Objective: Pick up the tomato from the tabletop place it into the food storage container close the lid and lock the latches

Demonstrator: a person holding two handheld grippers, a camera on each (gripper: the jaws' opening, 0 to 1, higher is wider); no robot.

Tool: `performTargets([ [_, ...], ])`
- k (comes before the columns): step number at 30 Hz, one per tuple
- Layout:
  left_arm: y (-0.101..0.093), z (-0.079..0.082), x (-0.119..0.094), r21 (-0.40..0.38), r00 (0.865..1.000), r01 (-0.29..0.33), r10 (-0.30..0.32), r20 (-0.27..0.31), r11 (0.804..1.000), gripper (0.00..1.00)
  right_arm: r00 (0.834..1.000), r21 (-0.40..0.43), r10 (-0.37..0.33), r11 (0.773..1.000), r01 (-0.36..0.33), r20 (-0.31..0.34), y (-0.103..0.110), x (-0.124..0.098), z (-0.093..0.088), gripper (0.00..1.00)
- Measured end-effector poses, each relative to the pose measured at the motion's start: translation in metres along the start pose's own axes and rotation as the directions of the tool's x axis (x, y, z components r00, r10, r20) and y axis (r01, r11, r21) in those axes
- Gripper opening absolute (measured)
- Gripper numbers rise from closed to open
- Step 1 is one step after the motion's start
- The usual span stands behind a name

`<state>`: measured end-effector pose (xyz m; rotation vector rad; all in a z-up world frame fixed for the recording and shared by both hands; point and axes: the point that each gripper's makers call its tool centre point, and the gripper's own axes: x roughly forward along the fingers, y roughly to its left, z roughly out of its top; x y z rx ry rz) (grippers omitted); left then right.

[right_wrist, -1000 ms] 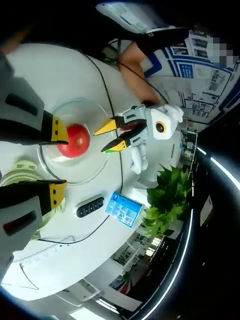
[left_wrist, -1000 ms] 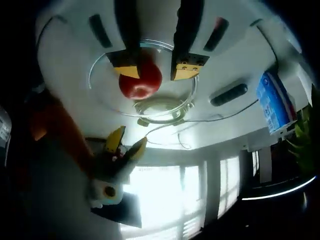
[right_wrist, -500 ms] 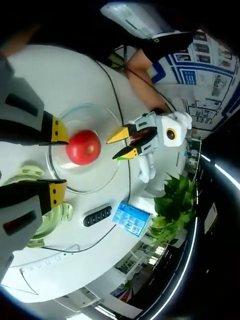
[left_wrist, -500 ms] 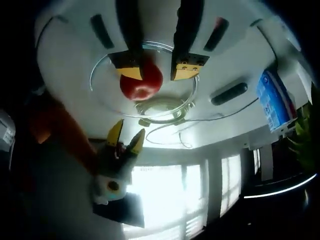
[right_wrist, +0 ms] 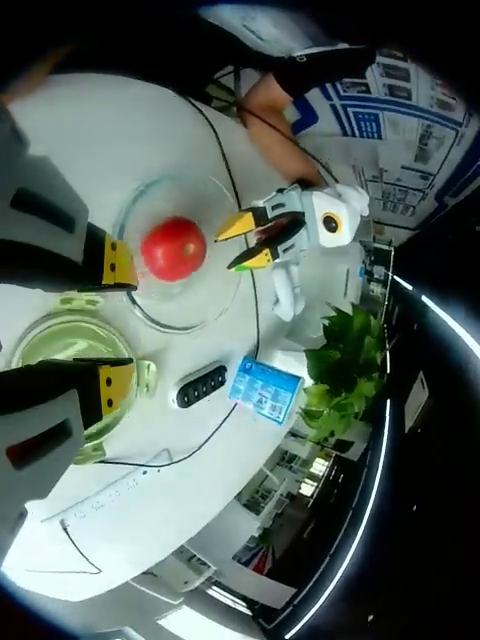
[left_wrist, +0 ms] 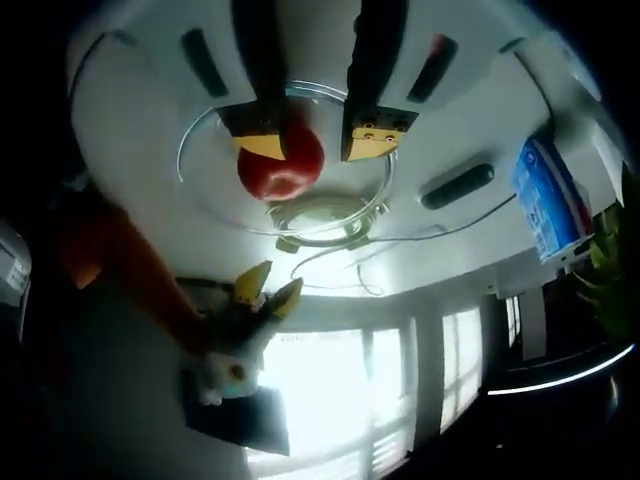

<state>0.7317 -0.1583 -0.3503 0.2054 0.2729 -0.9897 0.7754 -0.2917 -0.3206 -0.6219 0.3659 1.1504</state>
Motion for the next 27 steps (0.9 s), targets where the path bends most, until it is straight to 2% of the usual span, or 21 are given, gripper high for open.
performTargets([
  [3,0.0,0.0,0.0,0.001,1.0,-0.001,0.001,0.001,1.0,0.14,0.996,0.026,-0.047,0.998,0.049,-0.074,-0.01,-0.008,-0.021,0.2],
  [6,0.0,0.0,0.001,0.002,1.0,-0.001,0.001,0.001,1.0,0.14,0.971,0.057,-0.139,0.987,0.153,-0.195,-0.029,-0.018,-0.048,0.2],
  [8,-0.001,0.0,0.001,0.003,1.0,-0.002,0.002,0.001,1.0,0.15,0.96,0.101,-0.167,0.976,0.194,-0.226,-0.037,-0.021,-0.057,0.2],
  [11,-0.001,0.0,0.002,0.007,1.0,-0.004,0.004,-0.001,1.0,0.15,0.954,0.136,-0.189,0.965,0.224,-0.231,-0.044,-0.022,-0.064,0.2],
  [14,-0.001,0.0,0.002,0.007,1.0,-0.004,0.004,0.0,1.0,0.15,0.935,0.175,-0.233,0.942,0.285,-0.269,-0.057,-0.024,-0.075,0.2],
  [15,-0.001,0.0,0.002,0.007,1.0,-0.004,0.004,0.001,1.0,0.15,0.924,0.203,-0.246,0.929,0.311,-0.292,-0.062,-0.025,-0.082,0.2],
  [18,-0.001,0.0,0.002,0.007,1.0,-0.004,0.004,0.002,1.0,0.15,0.907,0.275,-0.269,0.89,0.363,-0.325,-0.073,-0.029,-0.097,0.2],
  [19,-0.001,0.0,0.002,0.008,1.0,-0.004,0.004,0.001,1.0,0.15,0.896,0.322,-0.27,0.864,0.387,-0.352,-0.076,-0.032,-0.108,0.19],
  [21,-0.001,0.0,0.002,0.008,1.0,-0.005,0.005,0.001,1.0,0.15,0.882,0.386,-0.254,0.825,0.412,-0.398,-0.079,-0.035,-0.125,0.18],
  [24,-0.001,0.0,0.002,0.01,1.0,-0.006,0.006,-0.001,1.0,0.15,0.884,0.453,-0.211,0.795,0.403,-0.416,-0.076,-0.035,-0.141,0.17],
  [26,-0.001,0.0,0.002,0.013,1.0,-0.008,0.008,-0.001,1.0,0.15,0.894,0.534,-0.198,0.743,0.404,-0.401,-0.077,-0.032,-0.146,0.17],
  [27,-0.001,0.0,0.002,0.015,1.0,-0.009,0.009,-0.002,1.0,0.15,0.896,0.551,-0.19,0.732,0.401,-0.4,-0.077,-0.031,-0.149,0.17],
])
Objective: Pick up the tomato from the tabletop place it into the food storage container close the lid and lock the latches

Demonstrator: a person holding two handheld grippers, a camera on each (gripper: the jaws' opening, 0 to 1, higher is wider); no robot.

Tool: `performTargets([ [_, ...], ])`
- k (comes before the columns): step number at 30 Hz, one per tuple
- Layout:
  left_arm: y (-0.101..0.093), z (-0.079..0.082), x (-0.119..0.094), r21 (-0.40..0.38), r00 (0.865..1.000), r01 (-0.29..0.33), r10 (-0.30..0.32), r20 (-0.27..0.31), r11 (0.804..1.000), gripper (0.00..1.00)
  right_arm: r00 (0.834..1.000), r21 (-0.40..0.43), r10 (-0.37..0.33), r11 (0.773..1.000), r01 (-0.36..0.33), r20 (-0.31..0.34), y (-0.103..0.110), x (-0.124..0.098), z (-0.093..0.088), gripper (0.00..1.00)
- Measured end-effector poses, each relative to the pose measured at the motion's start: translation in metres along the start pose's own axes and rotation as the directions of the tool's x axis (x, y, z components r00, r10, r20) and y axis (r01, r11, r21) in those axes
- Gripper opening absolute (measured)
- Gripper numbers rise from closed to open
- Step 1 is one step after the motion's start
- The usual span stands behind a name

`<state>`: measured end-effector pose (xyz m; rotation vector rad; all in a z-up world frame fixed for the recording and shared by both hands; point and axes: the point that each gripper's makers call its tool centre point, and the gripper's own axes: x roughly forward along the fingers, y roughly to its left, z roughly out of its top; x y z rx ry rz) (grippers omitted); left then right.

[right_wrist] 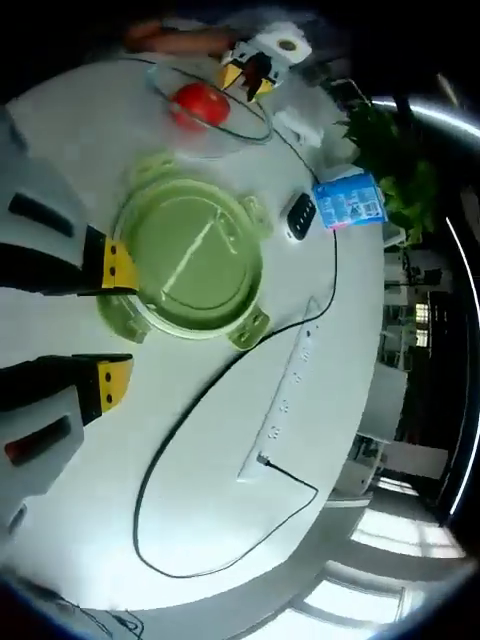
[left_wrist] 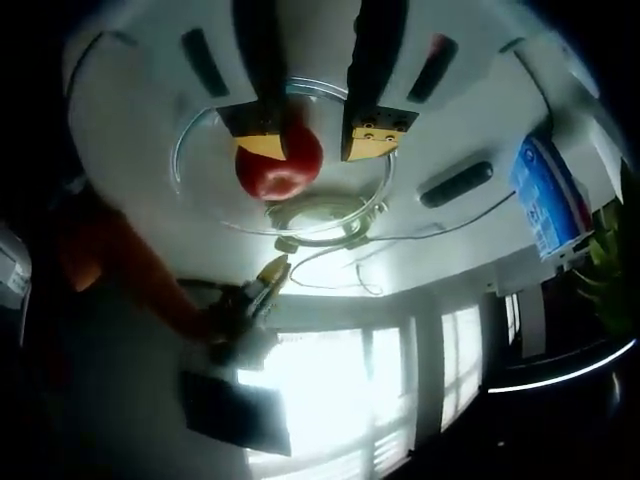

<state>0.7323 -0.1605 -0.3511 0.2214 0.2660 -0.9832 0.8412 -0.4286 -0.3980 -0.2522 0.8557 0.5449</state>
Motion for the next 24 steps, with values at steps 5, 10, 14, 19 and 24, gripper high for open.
performTargets([
  [5,0.0,0.0,0.0,0.002,1.0,-0.002,0.002,0.002,1.0,0.15,0.999,0.035,0.03,0.999,-0.029,-0.04,0.005,0.006,-0.016,0.13],
  [10,0.0,0.0,0.0,0.004,1.0,-0.003,0.003,0.001,1.0,0.15,0.996,0.115,0.083,0.99,-0.078,-0.042,0.012,0.013,-0.016,0.11],
  [14,0.001,0.0,0.0,0.004,1.0,-0.003,0.003,0.002,1.0,0.15,0.992,0.217,0.119,0.97,-0.109,-0.034,0.009,0.018,-0.016,0.1],
  [19,0.001,0.0,0.0,0.004,1.0,-0.003,0.003,0.003,1.0,0.15,0.989,0.368,0.148,0.92,-0.136,-0.003,0.009,0.028,-0.01,0.05],
  [24,0.002,0.0,0.0,0.002,1.0,-0.002,0.002,0.005,1.0,0.15,0.984,0.415,0.177,0.896,-0.155,-0.014,0.004,0.029,-0.005,0.0],
])
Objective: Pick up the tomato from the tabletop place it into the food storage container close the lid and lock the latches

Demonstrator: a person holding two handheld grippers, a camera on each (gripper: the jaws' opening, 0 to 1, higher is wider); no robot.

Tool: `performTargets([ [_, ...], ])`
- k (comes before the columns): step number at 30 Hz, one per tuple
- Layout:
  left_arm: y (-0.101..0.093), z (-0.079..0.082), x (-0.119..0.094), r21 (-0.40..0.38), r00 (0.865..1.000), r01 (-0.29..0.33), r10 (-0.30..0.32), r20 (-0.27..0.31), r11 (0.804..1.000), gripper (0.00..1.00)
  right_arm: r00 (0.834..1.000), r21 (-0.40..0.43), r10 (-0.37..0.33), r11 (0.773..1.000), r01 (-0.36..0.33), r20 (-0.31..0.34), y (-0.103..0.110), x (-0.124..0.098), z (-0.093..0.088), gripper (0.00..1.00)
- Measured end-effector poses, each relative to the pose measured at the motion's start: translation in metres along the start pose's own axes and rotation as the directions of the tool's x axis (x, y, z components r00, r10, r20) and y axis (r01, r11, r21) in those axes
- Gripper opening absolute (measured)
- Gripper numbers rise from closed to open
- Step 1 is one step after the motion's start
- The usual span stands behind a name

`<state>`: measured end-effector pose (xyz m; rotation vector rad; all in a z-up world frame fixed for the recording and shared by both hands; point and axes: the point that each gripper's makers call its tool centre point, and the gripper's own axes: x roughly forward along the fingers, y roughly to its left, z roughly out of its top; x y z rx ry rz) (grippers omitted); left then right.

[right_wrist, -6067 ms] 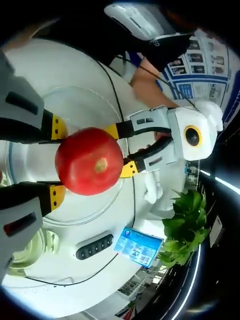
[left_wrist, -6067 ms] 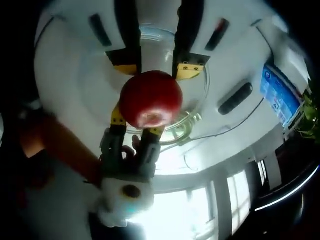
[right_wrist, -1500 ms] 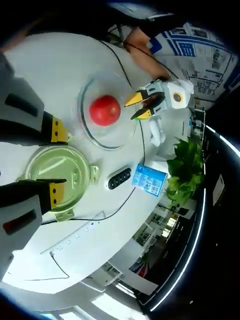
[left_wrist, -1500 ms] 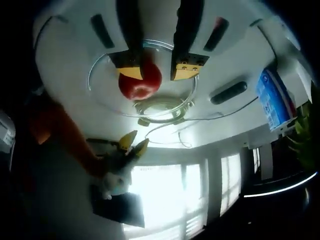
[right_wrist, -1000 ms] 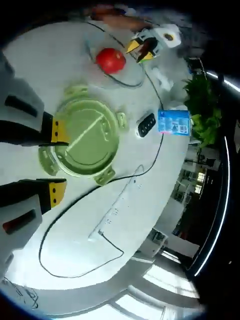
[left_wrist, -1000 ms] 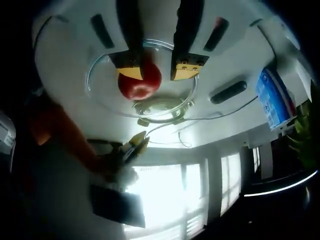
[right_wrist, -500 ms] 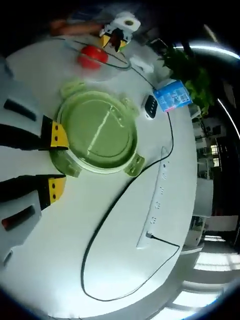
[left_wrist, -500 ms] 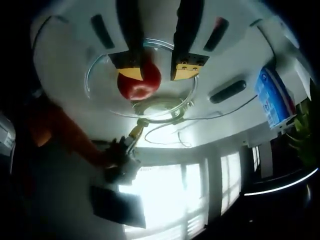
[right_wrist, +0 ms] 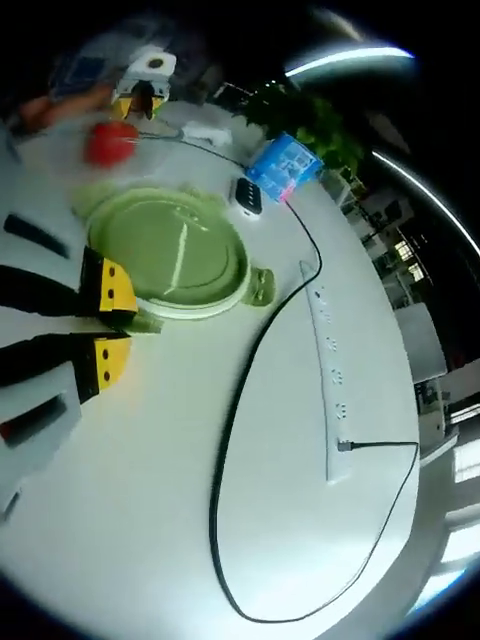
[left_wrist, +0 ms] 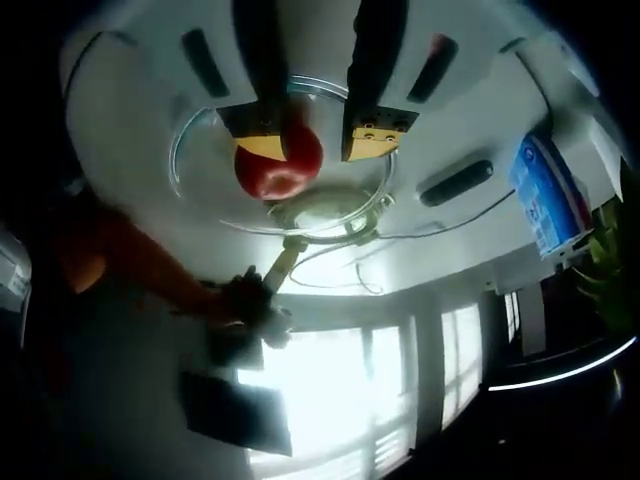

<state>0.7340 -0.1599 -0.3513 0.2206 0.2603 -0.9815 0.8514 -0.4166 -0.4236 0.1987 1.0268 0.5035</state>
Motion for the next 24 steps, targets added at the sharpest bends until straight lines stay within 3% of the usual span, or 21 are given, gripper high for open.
performTargets([
  [4,0.0,0.0,0.0,0.003,1.0,-0.001,0.001,-0.002,1.0,0.15,0.999,0.002,0.041,0.999,-0.041,0.023,0.011,-0.01,0.005,0.0],
  [8,0.0,0.0,-0.001,-0.003,1.0,-0.001,0.001,-0.006,1.0,0.15,0.987,-0.071,0.083,0.995,-0.074,0.134,0.031,-0.033,0.028,0.0],
  [12,0.002,0.0,-0.002,-0.018,1.0,-0.007,0.007,-0.011,1.0,0.15,0.963,-0.181,0.125,0.98,-0.083,0.237,0.064,-0.066,0.049,0.0],
  [14,0.003,0.001,-0.002,-0.018,1.0,-0.012,0.011,-0.007,1.0,0.15,0.948,-0.255,0.12,0.966,-0.043,0.294,0.08,-0.08,0.056,0.0],
  [19,0.004,0.002,-0.005,-0.006,1.0,-0.02,0.02,-0.009,1.0,0.15,0.929,-0.354,0.143,0.935,-0.013,0.343,0.119,-0.099,0.066,0.0],
  [20,0.004,0.002,-0.005,-0.004,1.0,-0.021,0.021,-0.008,1.0,0.15,0.925,-0.398,0.105,0.916,0.054,0.366,0.13,-0.101,0.069,0.0],
  [21,0.004,0.003,-0.006,-0.003,1.0,-0.023,0.023,-0.006,1.0,0.15,0.924,-0.406,0.091,0.911,0.074,0.372,0.132,-0.102,0.07,0.0],
  [22,0.005,0.004,-0.007,-0.004,1.0,-0.024,0.024,-0.003,1.0,0.15,0.904,-0.428,0.071,0.895,0.129,0.422,0.141,-0.106,0.079,0.0],
  [23,0.005,0.005,-0.008,-0.004,1.0,-0.025,0.025,0.0,1.0,0.15,0.904,-0.426,0.086,0.898,0.112,0.419,0.152,-0.106,0.077,0.0],
  [24,0.006,0.007,-0.011,-0.004,1.0,-0.028,0.028,0.007,1.0,0.15,0.905,-0.457,0.088,0.881,0.124,0.416,0.164,-0.109,0.075,0.0],
])
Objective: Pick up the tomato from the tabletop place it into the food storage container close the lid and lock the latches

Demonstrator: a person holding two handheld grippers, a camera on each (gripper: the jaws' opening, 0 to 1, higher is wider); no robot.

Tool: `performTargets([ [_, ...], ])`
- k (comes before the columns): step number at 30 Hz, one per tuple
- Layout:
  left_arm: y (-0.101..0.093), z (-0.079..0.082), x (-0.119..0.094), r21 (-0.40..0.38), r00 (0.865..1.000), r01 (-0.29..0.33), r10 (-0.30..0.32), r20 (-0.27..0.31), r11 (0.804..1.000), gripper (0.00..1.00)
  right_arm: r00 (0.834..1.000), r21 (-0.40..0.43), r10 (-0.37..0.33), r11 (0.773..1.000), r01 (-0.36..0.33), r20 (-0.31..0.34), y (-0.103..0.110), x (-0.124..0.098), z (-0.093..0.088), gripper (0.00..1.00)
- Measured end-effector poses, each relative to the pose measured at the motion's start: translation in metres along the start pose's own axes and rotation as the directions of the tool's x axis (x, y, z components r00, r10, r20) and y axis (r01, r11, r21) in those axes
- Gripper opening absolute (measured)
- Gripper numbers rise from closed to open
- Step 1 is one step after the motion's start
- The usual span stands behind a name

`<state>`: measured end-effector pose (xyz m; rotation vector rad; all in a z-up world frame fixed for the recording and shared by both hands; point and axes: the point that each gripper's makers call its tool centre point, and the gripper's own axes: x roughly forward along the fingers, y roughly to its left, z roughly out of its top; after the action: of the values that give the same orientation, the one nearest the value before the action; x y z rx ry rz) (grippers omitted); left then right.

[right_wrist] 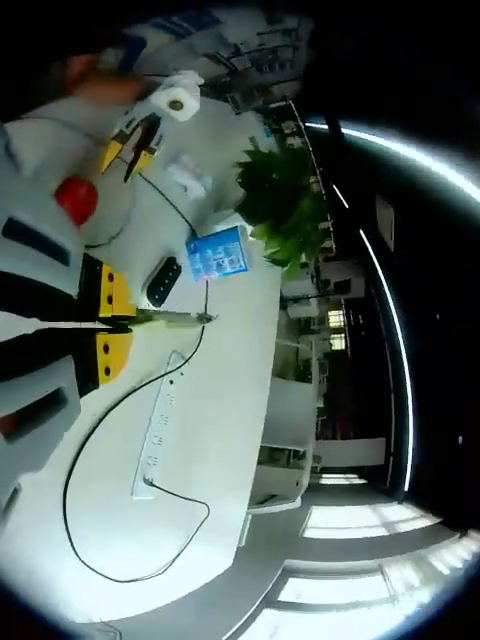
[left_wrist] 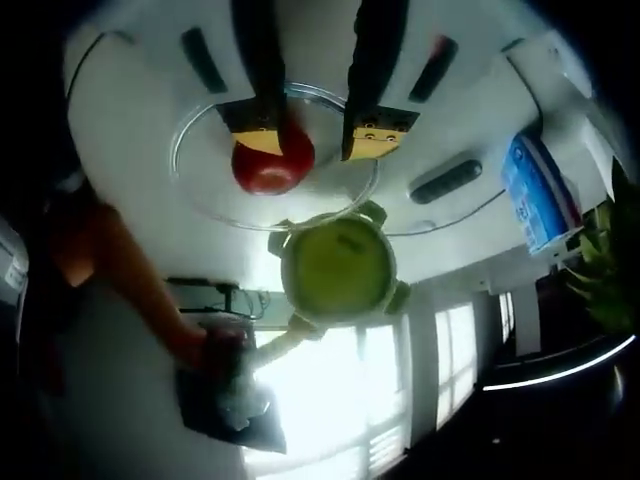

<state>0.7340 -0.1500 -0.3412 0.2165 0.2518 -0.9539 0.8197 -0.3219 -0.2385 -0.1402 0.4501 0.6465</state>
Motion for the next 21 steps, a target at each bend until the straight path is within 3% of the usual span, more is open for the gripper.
performTargets([
  [4,0.006,0.004,-0.006,-0.014,1.0,-0.016,0.016,0.022,1.0,0.15,1.0,-0.095,0.005,0.995,-0.004,0.012,0.029,-0.004,0.012,0.0],
  [5,0.008,0.004,-0.007,-0.014,1.0,-0.02,0.02,0.023,1.0,0.15,1.0,-0.157,-0.001,0.988,0.002,0.004,0.037,-0.004,0.012,0.0],
  [11,0.011,0.006,-0.012,-0.015,0.999,-0.032,0.032,0.031,0.999,0.15,0.999,-0.266,-0.001,0.964,0.012,0.042,0.069,-0.008,0.029,0.0],
  [16,0.011,0.008,-0.018,-0.004,0.999,-0.029,0.029,0.032,1.0,0.15,0.999,-0.32,0.038,0.947,-0.027,0.027,0.102,-0.017,0.029,0.0],
  [21,0.014,0.011,-0.025,-0.01,0.998,-0.024,0.025,0.056,1.0,0.15,1.0,-0.336,0.026,0.942,-0.023,0.002,0.111,-0.015,0.03,0.0],
])
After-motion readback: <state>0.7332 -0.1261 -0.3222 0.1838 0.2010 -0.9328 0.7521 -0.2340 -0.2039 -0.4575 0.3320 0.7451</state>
